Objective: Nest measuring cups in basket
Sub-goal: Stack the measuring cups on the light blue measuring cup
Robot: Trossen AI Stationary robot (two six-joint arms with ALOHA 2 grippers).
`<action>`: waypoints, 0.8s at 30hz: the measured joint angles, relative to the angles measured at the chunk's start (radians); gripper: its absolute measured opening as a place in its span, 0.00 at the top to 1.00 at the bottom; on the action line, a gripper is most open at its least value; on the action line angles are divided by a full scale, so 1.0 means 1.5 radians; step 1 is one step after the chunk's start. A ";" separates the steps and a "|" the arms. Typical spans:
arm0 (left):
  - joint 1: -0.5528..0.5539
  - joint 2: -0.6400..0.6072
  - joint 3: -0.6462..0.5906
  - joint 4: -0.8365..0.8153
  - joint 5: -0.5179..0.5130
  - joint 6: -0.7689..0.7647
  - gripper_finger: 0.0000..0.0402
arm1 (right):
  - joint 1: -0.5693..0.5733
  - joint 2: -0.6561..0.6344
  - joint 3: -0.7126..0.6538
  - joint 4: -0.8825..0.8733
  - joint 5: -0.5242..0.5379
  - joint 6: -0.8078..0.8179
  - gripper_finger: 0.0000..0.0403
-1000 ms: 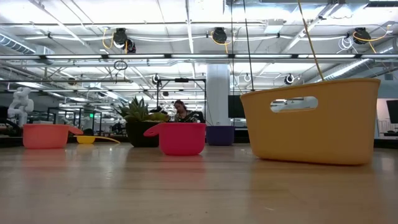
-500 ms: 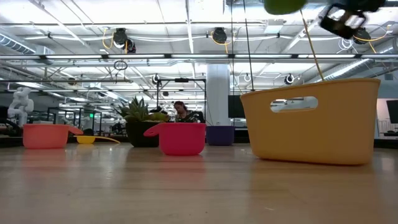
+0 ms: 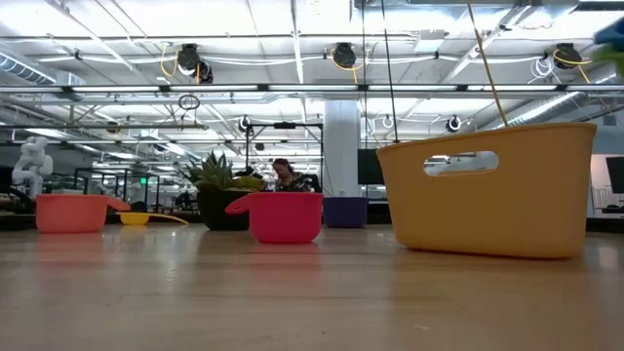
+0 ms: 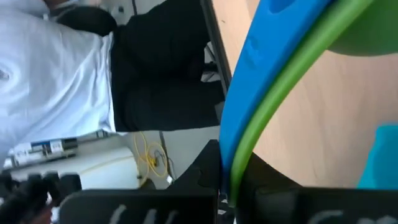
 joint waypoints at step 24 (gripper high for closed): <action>0.000 0.000 0.000 -0.009 0.000 0.000 0.77 | 0.271 -0.028 -0.163 0.163 0.302 0.319 1.00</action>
